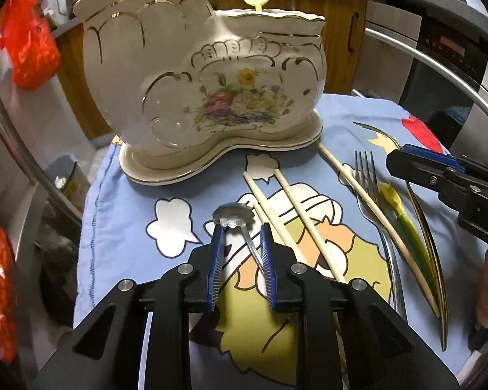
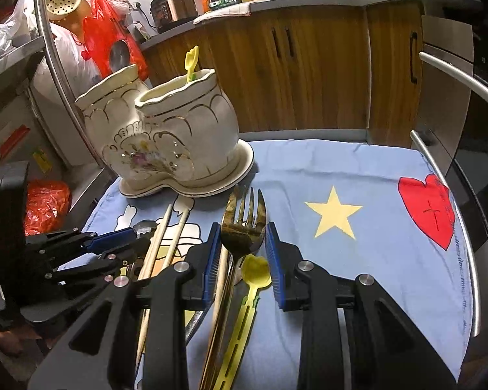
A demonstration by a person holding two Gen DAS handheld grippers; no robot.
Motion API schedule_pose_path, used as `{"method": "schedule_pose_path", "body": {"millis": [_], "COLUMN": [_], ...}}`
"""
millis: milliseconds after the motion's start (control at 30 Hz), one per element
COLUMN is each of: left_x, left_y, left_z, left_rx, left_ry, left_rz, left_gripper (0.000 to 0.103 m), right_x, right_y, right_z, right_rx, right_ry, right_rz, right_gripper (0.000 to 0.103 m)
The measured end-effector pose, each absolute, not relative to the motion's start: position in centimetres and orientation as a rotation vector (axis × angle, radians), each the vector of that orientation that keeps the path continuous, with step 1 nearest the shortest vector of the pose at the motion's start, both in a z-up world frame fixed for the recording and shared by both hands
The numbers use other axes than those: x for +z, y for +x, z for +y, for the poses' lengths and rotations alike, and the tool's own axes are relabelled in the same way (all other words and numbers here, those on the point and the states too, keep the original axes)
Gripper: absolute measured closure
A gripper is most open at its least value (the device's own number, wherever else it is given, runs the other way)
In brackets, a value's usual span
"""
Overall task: Organize utensils
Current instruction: 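Grasp the small silver spoon with the left tool while the right tool grasps the gold fork, then lift the small spoon with the left tool while the right tool carries the gold fork to the holder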
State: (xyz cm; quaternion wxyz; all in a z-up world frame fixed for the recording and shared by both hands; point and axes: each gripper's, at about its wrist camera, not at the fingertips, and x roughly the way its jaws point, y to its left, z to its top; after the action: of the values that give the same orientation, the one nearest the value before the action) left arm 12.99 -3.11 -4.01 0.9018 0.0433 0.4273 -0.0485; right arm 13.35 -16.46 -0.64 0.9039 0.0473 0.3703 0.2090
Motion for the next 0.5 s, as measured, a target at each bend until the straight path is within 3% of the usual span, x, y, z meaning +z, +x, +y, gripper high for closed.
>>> {"method": "schedule_pose_path", "body": {"millis": [33, 133, 500], "left_x": [-4.0, -3.9, -2.6], "left_y": [13.0, 13.1, 11.7], "left_z": [-3.0, -2.3, 0.1], "left_rx": [-0.1, -0.096, -0.156], "left_ry": [0.083, 0.048, -0.06], "left_rz": [0.884, 0.884, 0.794], "left_gripper": [0.081, 0.099, 0.099], "right_x": [-0.6, -0.4, 0.7], "right_y": [13.3, 13.1, 11.8], "right_z": [-16.5, -16.4, -16.9], "right_rx": [0.434, 0.441, 0.449], "right_ry": [0.099, 0.1, 0.107], "right_rz": [0.762, 0.751, 0.68], "right_gripper": [0.076, 0.076, 0.076]}}
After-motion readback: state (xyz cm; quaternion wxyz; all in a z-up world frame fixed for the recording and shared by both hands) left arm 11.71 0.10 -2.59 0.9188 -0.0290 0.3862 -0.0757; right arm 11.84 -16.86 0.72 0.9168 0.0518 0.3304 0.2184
